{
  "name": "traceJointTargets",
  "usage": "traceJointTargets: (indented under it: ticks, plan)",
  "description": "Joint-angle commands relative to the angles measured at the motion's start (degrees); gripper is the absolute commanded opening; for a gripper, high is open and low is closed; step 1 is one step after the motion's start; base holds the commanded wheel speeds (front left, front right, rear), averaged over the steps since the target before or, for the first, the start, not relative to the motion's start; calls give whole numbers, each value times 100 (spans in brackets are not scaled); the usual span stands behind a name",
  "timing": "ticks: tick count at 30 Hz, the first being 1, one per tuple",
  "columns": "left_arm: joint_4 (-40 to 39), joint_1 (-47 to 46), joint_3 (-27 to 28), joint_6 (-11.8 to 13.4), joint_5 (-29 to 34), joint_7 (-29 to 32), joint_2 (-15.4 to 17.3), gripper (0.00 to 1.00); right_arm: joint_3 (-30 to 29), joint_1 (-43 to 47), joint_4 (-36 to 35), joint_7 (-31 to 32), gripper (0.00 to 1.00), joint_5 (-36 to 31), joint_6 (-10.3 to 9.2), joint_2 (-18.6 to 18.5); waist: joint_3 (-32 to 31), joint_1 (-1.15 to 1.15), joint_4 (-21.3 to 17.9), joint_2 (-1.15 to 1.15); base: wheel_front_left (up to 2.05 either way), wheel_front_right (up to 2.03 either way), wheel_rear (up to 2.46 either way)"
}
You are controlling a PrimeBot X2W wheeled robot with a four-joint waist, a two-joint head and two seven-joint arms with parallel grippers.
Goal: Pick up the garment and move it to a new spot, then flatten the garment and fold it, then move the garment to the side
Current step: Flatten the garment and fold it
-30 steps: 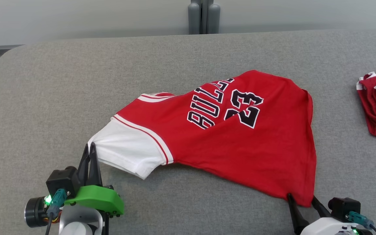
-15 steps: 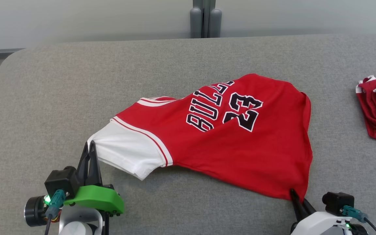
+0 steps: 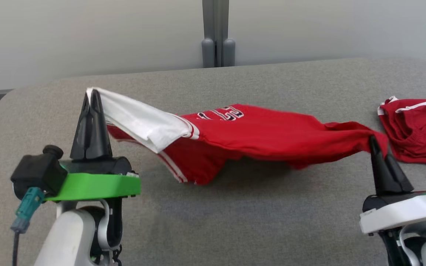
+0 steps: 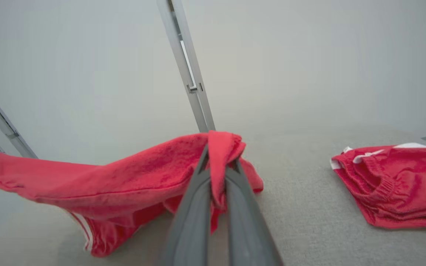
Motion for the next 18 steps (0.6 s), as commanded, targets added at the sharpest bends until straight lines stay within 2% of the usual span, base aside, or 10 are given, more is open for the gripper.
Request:
traceJointTargets:
  ticks: [1, 8, 12, 15, 18]
  plan:
    - [-218, -164, 40, -63, -73, -25, 17, 0, -56, -65, -334, 98, 0, 102, 0, -38, -167, 0, -125, 0, 0, 0, 0]
    - [-1503, -690, 107, -181, 12, 88, 191, 0, -398, -143, -2017, 492, 0, 321, 0, -163, -270, 0, -261, 0, 0, 0, 0]
    - [-2232, -1116, 77, -205, 173, 405, 371, 0, -688, -345, -2804, 720, 0, 373, 0, -260, -198, 0, -316, 0, 0, 0, 0]
    - [-2425, -1447, 7, -243, 255, 706, 472, 0, -784, -524, -3054, 882, 0, 456, 0, -293, -38, 0, -327, 0, 0, 0, 0]
    - [-2202, -1770, -96, -313, 202, 975, 464, 0, -771, -788, -2933, 1043, 0, 586, 0, -298, 250, 0, -310, 0, 0, 0, 0]
